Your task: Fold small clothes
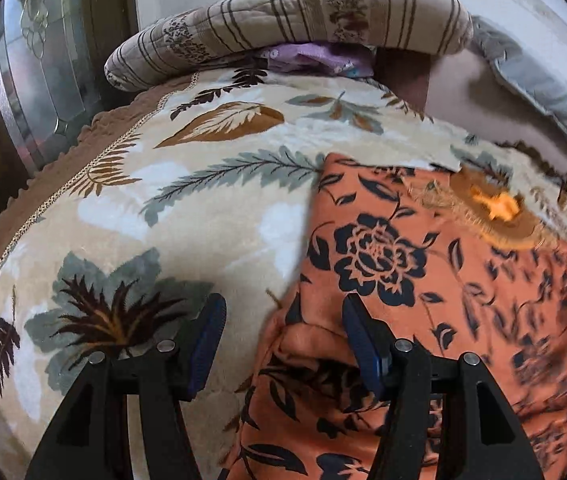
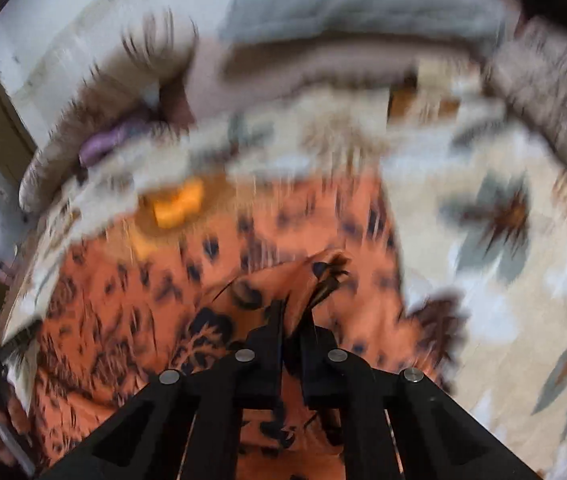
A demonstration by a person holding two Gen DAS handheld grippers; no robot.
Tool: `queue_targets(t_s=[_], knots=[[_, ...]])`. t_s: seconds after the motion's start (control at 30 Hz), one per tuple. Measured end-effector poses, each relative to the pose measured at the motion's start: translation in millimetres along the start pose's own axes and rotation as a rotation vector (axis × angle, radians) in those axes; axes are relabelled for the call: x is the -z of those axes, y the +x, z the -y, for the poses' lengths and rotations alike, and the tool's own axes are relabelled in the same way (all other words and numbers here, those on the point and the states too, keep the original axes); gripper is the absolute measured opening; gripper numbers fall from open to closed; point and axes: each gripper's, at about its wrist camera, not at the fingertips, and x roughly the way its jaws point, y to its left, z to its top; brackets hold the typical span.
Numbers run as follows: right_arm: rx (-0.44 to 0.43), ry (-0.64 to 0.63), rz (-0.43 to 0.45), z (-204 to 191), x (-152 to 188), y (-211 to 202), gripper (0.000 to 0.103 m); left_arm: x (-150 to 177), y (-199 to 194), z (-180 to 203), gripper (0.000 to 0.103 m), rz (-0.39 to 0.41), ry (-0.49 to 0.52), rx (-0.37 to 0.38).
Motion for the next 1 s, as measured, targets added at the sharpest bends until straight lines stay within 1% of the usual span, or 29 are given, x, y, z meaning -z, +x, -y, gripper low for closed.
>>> queue_targets(t_s=[0.07,0.1,0.13,0.17,0.2,0.23,0.27,0.3,0.33,0.4,0.47,0.5,0.53,0.57,0.6,0.63,0.67,0.7,0.73,0.77,0.8,0.83,0.87,0.9,0.93,1.0], knots=[[0.020,0.020,0.069,3.6,-10.4,-7.4,0.007,-0.3,2.6,1.4,0.061,0.000,-0.002,-0.004],[0.048,0.026,0.089,7.3,-13.6,-5.5,0.007,-1.2,2.2,1.3,0.061,0.009,-0.006,-0.001],[0.073,0.030,0.089,10.6,-14.9,-0.4,0.007,-1.6,0.8,1.9,0.061,0.027,-0.005,-0.005],[0.099,0.036,0.059,16.6,-15.2,10.2,0.007,-1.2,-0.2,3.2,0.061,0.046,0.002,-0.016],[0.115,0.056,-0.001,25.0,-13.3,26.2,0.007,-0.5,-0.3,5.3,0.061,0.064,0.013,-0.030],[0.112,0.106,-0.104,36.6,-9.0,48.2,0.007,-0.3,0.9,7.5,0.061,0.067,0.024,-0.037],[0.096,0.183,-0.218,49.4,-1.9,69.5,0.010,-0.2,2.0,9.0,0.061,0.067,0.031,-0.040],[0.082,0.247,-0.279,59.2,2.6,79.1,0.011,-0.5,3.0,10.4,0.061,0.069,0.040,-0.043],[0.046,0.319,-0.272,69.2,4.5,77.2,0.011,-1.0,3.3,11.7,0.061,0.073,0.048,-0.049],[0.023,0.381,-0.244,77.9,-2.8,63.9,0.012,-2.8,1.2,13.0,0.061,0.090,0.053,-0.060],[0.016,0.408,-0.132,82.2,-10.9,39.2,0.011,-3.3,-2.2,13.9,0.061,0.111,0.055,-0.060],[0.015,0.401,-0.069,80.6,-12.8,26.5,0.012,-3.4,-3.6,15.2,0.061,0.121,0.059,-0.059],[0.008,0.381,-0.042,76.4,-13.2,20.9,0.018,-3.4,-4.4,17.1,0.061,0.126,0.066,-0.054],[-0.008,0.351,-0.039,70.4,-13.0,20.2,0.028,-3.3,-3.7,19.3,0.061,0.121,0.072,-0.043],[-0.022,0.324,-0.053,64.5,-12.6,23.8,0.032,-2.9,-1.8,21.4,0.061,0.112,0.078,-0.031],[-0.031,0.290,-0.091,53.9,-10.1,31.6,0.034,-2.2,1.7,23.8,0.061,0.094,0.086,-0.022],[-0.036,0.268,-0.135,49.4,-5.7,41.7,0.034,-1.0,8.0,26.7,0.062,0.063,0.098,-0.019],[-0.035,0.250,-0.201,42.8,-1.9,55.1,0.034,0.8,14.0,29.4,0.063,0.034,0.111,-0.024],[-0.020,0.233,-0.299,38.9,5.0,72.8,0.034,2.1,17.8,30.8,0.063,0.021,0.117,-0.029],[-0.012,0.230,-0.340,38.0,11.1,82.9,0.036,2.4,17.9,31.2,0.063,0.024,0.117,-0.029],[0.002,0.221,-0.293,35.4,12.1,79.4,0.035,2.1,16.6,31.7,0.063,0.028,0.118,-0.027],[0.009,0.207,-0.279,32.6,9.5,76.0,0.035,1.7,14.8,32.1,0.063,0.034,0.119,-0.024],[0.002,0.193,-0.272,29.5,6.3,72.4,0.036,1.7,13.3,32.8,0.063,0.038,0.120,-0.022],[-0.023,0.193,-0.248,28.6,2.3,67.1,0.036,2.0,12.5,33.9,0.063,0.040,0.121,-0.018],[-0.039,0.199,-0.197,28.8,-1.2,60.1,0.036,2.3,10.9,36.3,0.063,0.043,0.127,-0.008],[-0.003,0.191,-0.124,30.6,-6.1,51.9,0.036,3.2,6.7,42.2,0.063,0.056,0.146,0.005]])
